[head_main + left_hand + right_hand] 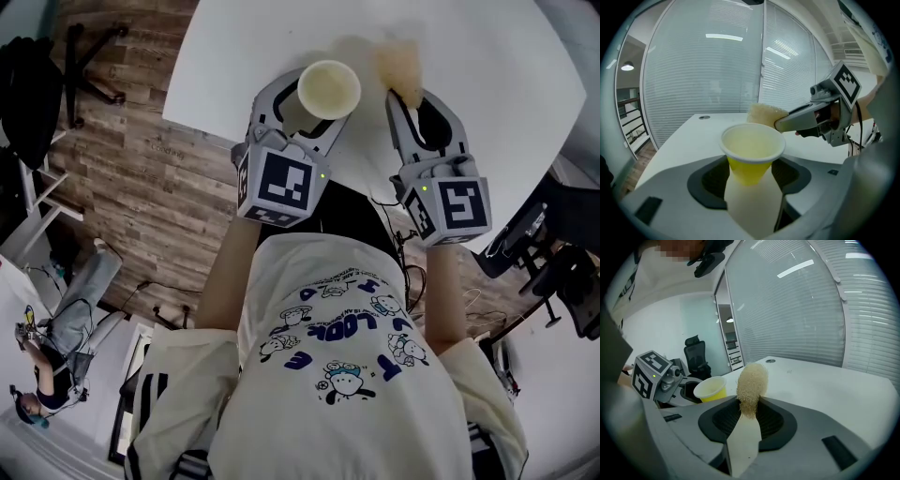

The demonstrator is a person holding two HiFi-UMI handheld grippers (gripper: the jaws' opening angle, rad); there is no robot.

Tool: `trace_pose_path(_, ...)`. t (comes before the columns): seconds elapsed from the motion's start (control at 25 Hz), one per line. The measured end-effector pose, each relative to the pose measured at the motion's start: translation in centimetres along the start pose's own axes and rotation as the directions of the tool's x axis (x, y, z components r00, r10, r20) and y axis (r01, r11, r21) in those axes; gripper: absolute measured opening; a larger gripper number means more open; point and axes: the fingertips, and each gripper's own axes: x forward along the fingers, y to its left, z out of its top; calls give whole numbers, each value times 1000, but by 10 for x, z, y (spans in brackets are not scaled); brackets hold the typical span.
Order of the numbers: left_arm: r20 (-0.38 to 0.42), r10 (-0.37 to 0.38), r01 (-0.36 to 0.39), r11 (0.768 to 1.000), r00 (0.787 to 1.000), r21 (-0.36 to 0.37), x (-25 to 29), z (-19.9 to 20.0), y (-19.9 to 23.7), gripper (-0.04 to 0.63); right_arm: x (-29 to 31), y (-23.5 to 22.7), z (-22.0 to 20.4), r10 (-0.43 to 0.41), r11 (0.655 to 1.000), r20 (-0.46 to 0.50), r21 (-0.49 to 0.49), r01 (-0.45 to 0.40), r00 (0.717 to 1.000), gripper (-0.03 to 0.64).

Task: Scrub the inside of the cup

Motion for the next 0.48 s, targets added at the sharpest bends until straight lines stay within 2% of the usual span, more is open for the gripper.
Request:
trace_pose_path(0.24,12,1,-2,999,1000,47,-8,15,1,308,-14,10,27,51,998,11,-40,-51,999,109)
trace_pose_path(0.36,10,21,-22,995,1000,94,-14,25,0,308,-24,15,39,79,996,2,-48,-79,997,109)
trace_pose_path(0.48,24,37,-40,987,999,155,-18,39,0,308,-33,19,56,105,988,-10,-115,-106,994,109)
